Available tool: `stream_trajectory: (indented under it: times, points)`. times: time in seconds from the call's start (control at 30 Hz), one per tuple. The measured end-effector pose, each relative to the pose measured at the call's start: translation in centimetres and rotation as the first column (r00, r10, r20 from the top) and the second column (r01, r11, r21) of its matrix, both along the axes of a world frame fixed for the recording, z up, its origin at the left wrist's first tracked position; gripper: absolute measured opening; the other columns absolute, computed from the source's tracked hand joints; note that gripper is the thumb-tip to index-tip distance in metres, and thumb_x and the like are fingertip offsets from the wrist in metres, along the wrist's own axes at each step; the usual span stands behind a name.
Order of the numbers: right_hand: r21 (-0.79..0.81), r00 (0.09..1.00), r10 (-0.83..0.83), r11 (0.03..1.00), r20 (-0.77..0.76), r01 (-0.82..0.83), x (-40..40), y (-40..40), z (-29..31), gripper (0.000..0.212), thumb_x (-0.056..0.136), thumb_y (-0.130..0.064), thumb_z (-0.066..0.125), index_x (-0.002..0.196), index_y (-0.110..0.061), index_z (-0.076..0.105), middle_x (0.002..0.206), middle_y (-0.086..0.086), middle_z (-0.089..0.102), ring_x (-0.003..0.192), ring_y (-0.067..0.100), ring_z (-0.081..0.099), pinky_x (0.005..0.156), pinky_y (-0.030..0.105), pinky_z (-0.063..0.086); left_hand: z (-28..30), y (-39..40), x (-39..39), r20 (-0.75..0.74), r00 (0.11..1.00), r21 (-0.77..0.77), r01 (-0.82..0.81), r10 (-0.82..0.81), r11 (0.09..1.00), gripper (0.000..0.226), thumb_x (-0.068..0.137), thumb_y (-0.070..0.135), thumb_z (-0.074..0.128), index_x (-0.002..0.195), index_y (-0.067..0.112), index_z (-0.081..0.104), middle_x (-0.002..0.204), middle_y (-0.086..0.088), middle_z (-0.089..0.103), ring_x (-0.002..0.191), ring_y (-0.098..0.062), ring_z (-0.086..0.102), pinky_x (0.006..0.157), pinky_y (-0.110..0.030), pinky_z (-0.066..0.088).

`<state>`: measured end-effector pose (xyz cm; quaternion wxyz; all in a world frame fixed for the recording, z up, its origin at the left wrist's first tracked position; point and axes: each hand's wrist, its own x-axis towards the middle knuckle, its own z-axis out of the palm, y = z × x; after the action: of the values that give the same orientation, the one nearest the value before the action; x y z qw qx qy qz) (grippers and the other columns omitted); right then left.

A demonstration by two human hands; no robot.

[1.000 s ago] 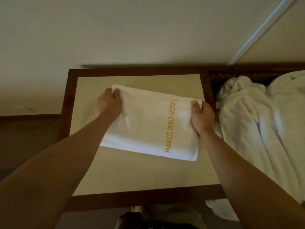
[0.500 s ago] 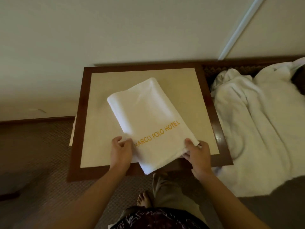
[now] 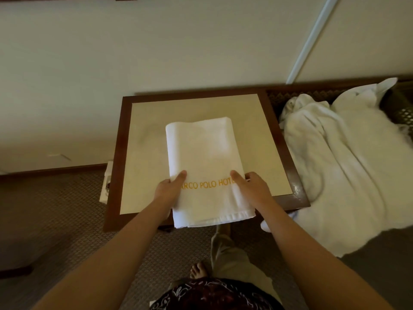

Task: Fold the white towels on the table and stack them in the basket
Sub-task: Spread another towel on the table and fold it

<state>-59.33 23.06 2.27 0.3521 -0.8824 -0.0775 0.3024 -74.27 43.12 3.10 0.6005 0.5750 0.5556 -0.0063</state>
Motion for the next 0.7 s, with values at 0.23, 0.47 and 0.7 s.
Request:
stream_trajectory:
  times: [0.23, 0.47, 0.7]
  points:
    - [0.087, 0.990, -0.132, 0.988, 0.058, 0.127, -1.0, 0.9, -0.7, 0.046, 0.089, -0.051, 0.072, 0.108, -0.014, 0.052, 0.097, -0.003, 0.062, 0.081, 0.013, 0.061, 0.061, 0.030, 0.046, -0.3, -0.7, 0.6, -0.103, 0.994, 0.185, 0.065, -0.046, 0.981, 0.061, 0.092, 0.057, 0.065, 0.126, 0.008, 0.050, 0.116, -0.008, 0.061, 0.100, -0.028, 0.062, 0.080, -0.039, 0.052]
    - [0.074, 0.988, -0.154, 0.985, 0.001, 0.153, -1.8, 1.1, -1.2, 0.043, 0.095, -0.044, 0.068, 0.114, -0.012, 0.046, 0.103, 0.000, 0.061, 0.089, 0.022, 0.063, 0.066, 0.031, 0.049, -0.5, -2.3, 0.5, -0.104, 0.993, 0.306, 0.084, -0.054, 0.948, 0.053, 0.095, 0.052, 0.063, 0.125, 0.014, 0.040, 0.110, -0.004, 0.054, 0.096, -0.027, 0.056, 0.079, -0.038, 0.048]
    - [0.100, 0.984, -0.091, 0.989, -0.156, 0.108, 2.8, 1.9, -0.5, 0.060, 0.082, -0.071, 0.066, 0.078, -0.011, 0.057, 0.085, 0.020, 0.070, 0.076, 0.035, 0.070, 0.070, 0.041, 0.057, -0.3, 1.9, 2.0, -0.017, 0.994, 0.056, -0.110, 0.111, 0.992, 0.066, 0.094, 0.074, 0.047, 0.094, 0.012, 0.070, 0.091, -0.012, 0.072, 0.087, -0.032, 0.070, 0.083, -0.047, 0.059]
